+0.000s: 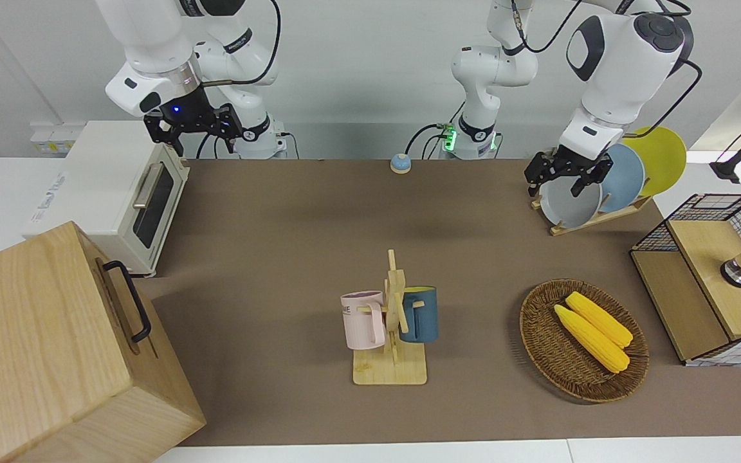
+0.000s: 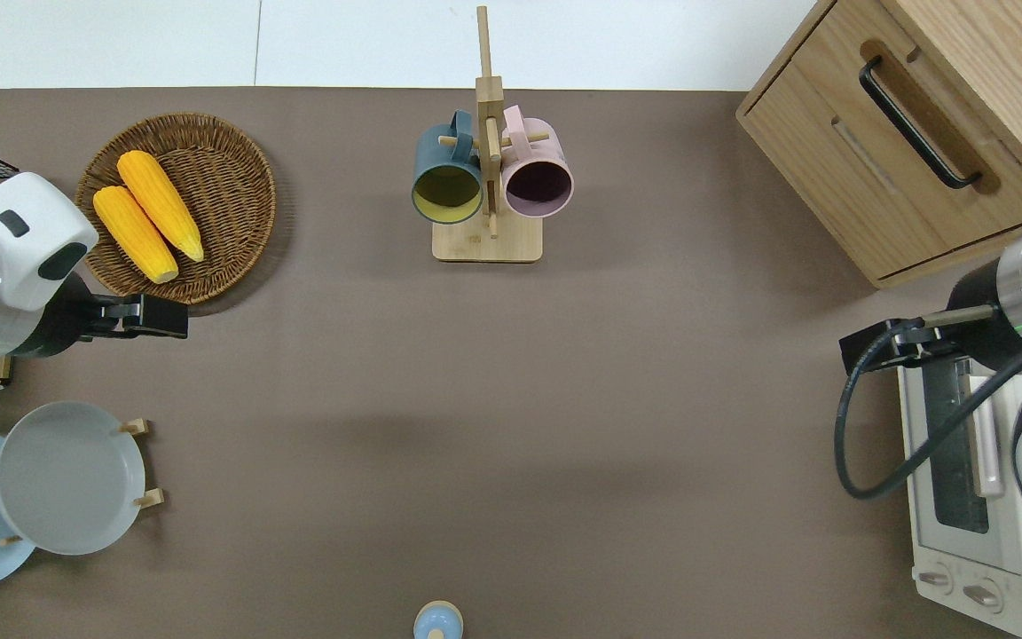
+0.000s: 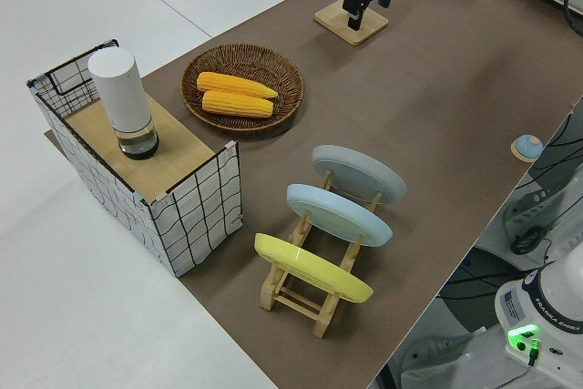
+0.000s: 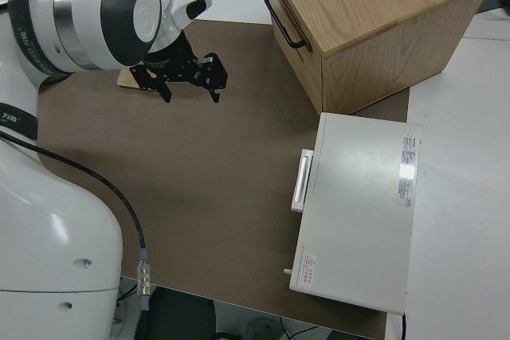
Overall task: Pick gray plate from table and place it on lower plate rack with left arm
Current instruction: 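Open the left gripper and withdraw it from the rack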
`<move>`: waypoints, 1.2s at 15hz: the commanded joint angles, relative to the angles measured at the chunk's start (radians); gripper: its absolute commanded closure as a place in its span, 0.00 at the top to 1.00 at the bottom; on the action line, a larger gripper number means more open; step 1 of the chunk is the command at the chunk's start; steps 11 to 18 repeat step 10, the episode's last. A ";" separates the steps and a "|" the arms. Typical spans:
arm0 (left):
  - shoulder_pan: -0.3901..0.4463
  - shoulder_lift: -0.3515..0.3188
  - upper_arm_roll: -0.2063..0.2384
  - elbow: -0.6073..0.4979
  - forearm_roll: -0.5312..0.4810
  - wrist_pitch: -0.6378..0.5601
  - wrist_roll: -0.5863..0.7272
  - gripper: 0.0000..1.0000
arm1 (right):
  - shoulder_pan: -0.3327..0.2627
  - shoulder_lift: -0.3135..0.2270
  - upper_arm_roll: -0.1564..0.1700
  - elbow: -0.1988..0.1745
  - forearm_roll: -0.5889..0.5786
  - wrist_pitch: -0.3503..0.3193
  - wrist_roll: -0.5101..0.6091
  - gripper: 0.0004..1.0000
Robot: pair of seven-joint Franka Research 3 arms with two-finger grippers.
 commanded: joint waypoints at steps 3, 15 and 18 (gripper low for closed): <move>0.005 0.007 -0.013 0.012 -0.016 0.007 0.006 1.00 | -0.023 -0.002 0.021 0.007 -0.006 -0.012 0.012 0.98; 0.076 0.005 -0.091 0.009 -0.016 0.006 0.001 1.00 | -0.023 -0.002 0.020 0.007 -0.006 -0.011 0.012 0.98; 0.076 0.005 -0.091 0.009 -0.016 0.006 0.001 1.00 | -0.023 -0.002 0.020 0.007 -0.006 -0.011 0.012 0.98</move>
